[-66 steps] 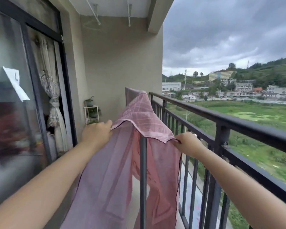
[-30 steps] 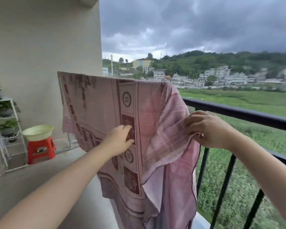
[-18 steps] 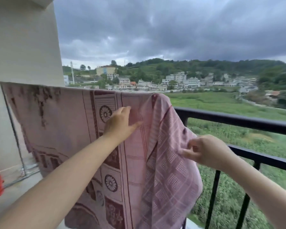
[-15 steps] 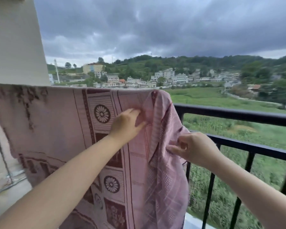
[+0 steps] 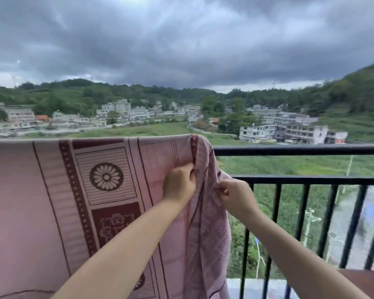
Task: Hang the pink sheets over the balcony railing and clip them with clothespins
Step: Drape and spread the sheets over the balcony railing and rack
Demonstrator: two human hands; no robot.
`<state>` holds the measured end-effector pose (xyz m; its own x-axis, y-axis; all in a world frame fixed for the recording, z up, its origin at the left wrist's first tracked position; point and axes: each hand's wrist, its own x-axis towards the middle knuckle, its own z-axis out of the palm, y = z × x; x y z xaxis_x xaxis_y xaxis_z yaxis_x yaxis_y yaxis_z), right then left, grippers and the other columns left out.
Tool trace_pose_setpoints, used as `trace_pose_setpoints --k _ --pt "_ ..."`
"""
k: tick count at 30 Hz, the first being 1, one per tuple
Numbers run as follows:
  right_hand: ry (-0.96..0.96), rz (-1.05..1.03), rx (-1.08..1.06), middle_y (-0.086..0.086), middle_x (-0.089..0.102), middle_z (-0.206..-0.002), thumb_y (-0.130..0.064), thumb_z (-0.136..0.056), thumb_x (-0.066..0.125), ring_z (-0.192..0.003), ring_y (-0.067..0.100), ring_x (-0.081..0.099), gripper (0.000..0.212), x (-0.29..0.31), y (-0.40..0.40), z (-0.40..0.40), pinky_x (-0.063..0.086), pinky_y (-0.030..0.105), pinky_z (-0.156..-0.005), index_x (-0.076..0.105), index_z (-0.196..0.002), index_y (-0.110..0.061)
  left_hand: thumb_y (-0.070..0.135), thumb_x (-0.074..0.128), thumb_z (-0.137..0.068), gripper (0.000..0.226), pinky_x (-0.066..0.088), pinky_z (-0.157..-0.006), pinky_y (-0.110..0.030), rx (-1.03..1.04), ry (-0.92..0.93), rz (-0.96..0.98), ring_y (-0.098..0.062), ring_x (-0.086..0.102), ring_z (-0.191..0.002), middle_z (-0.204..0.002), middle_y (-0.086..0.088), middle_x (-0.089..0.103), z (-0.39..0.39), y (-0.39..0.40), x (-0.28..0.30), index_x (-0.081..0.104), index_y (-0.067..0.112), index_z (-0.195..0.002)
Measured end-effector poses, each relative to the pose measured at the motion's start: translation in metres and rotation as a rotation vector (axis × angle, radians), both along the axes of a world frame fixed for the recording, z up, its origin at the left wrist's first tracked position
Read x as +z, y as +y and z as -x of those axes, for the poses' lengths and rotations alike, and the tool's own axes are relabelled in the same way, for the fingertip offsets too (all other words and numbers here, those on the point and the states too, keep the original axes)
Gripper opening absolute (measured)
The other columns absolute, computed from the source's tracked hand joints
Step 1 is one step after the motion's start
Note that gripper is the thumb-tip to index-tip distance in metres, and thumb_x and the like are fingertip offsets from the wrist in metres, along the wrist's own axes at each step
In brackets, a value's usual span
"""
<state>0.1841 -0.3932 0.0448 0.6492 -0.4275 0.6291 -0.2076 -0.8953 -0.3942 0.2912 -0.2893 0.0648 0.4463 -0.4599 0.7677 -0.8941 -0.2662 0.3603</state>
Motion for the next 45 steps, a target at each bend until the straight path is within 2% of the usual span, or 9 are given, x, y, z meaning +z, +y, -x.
trace_pose_setpoints --k 2,7,15,21,25,30,34,39,45 --pt "0.043 0.056 -0.012 0.011 0.067 -0.082 -0.007 -0.083 0.056 -0.062 0.021 0.052 0.017 0.002 -0.004 0.011 0.036 0.024 -0.055 0.065 -0.071 0.002 0.006 0.052 -0.085 0.014 0.041 -0.062 -0.032 -0.012 -0.084 -0.030 -0.033 0.062 -0.079 -0.085 -0.019 0.068 0.000 0.009 -0.001 0.064 -0.001 -0.083" --pt "0.121 0.272 0.078 0.014 0.069 -0.079 -0.011 -0.087 0.055 -0.067 0.031 0.063 0.018 0.009 -0.002 0.067 0.054 0.043 -0.060 0.068 -0.084 0.001 -0.003 0.061 -0.077 0.013 0.051 -0.046 -0.032 -0.027 -0.329 -0.162 -0.032 0.063 -0.052 -0.059 -0.017 0.066 0.021 0.032 0.003 0.064 -0.004 -0.064" --pt "0.229 0.337 0.186 0.011 0.068 -0.074 -0.013 -0.086 0.058 -0.063 0.024 0.063 0.017 -0.032 -0.010 0.134 0.053 0.029 -0.061 0.068 -0.080 -0.001 -0.013 0.073 -0.050 0.025 0.043 -0.028 -0.022 -0.013 -0.443 -0.354 -0.020 0.053 -0.030 -0.039 -0.006 0.056 0.088 0.046 -0.045 0.057 0.004 -0.046" --pt "0.327 0.230 0.081 0.009 0.066 -0.089 -0.022 -0.092 0.046 -0.077 0.024 0.063 0.027 -0.070 -0.024 0.127 0.055 0.034 -0.072 0.063 -0.092 -0.001 0.005 0.040 -0.090 0.019 0.039 -0.061 -0.031 0.202 -0.140 -0.556 -0.031 0.063 -0.089 -0.098 -0.011 0.065 0.102 0.019 -0.083 0.057 0.006 -0.098" --pt "0.177 -0.048 -0.016 0.013 0.064 -0.108 -0.024 -0.090 0.051 -0.090 0.024 0.061 0.031 -0.077 -0.036 0.110 0.054 0.035 -0.081 0.057 -0.111 -0.003 0.027 0.043 -0.092 0.026 0.046 -0.072 -0.036 0.208 -0.044 -0.464 -0.031 0.059 -0.093 -0.103 -0.011 0.063 0.089 0.018 -0.081 0.055 0.007 -0.103" --pt "0.365 -0.496 0.023 0.012 0.037 -0.142 -0.049 -0.071 0.066 -0.129 0.024 0.037 0.088 -0.139 -0.029 0.115 0.034 0.041 -0.107 0.026 -0.138 -0.008 0.039 0.046 -0.089 0.047 0.046 -0.088 -0.036 0.243 0.004 -0.598 -0.026 0.053 -0.113 -0.125 -0.009 0.055 0.079 0.051 -0.113 0.045 0.010 -0.126" --pt "0.466 -0.808 0.211 -0.002 0.052 -0.125 -0.041 -0.068 0.074 -0.122 0.020 0.047 0.076 -0.194 -0.002 0.109 0.040 0.027 -0.094 0.041 -0.130 -0.015 0.034 0.049 -0.088 0.044 0.046 -0.081 -0.034 0.207 0.059 -0.695 -0.027 0.053 -0.109 -0.122 -0.008 0.054 0.074 0.061 -0.135 0.045 0.012 -0.126" --pt "0.356 -1.076 0.149 0.010 0.050 -0.131 -0.026 -0.076 0.071 -0.103 0.017 0.052 0.063 -0.219 0.031 0.078 0.048 0.026 -0.077 0.043 -0.131 -0.013 0.032 0.052 -0.086 0.038 0.046 -0.075 -0.035 0.144 0.068 -0.758 -0.026 0.052 -0.105 -0.113 -0.006 0.056 0.066 0.072 -0.151 0.049 0.011 -0.118" --pt "0.197 -1.201 -0.064 0.005 0.057 -0.106 -0.009 -0.064 0.079 -0.095 0.021 0.057 0.078 -0.245 0.049 0.060 0.050 0.032 -0.086 0.037 -0.129 -0.010 0.027 0.053 -0.085 0.033 0.047 -0.079 -0.037 0.105 0.086 -0.783 -0.026 0.052 -0.105 -0.111 -0.007 0.057 0.044 0.104 -0.175 0.051 0.009 -0.111"
